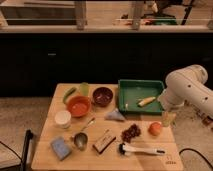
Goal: Place eraser in red bowl
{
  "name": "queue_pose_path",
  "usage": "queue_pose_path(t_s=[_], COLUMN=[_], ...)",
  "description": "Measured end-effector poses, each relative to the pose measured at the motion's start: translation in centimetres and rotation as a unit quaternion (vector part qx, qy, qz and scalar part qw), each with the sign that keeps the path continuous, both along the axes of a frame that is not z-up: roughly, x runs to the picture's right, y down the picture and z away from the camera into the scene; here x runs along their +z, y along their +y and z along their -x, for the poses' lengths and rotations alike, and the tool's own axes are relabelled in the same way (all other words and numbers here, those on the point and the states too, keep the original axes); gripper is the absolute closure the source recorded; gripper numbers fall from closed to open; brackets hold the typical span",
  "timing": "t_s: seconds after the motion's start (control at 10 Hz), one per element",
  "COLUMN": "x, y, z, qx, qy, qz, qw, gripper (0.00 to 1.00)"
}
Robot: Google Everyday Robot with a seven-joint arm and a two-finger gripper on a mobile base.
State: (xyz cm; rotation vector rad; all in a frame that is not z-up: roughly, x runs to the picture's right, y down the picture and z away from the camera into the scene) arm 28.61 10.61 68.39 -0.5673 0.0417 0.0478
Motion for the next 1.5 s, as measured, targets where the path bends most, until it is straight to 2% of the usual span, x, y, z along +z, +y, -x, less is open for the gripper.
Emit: queue_pose_path(t_s=[1.3, 1.5], x=[0.0, -0.22], y=[0.0, 0.66], z=[0.0, 0.26], qx=[0.0, -0.013], qy=[0.0, 0.002], qz=[0.0, 0.003], qw=[1.0, 0.9999], gripper=[0.2, 0.2])
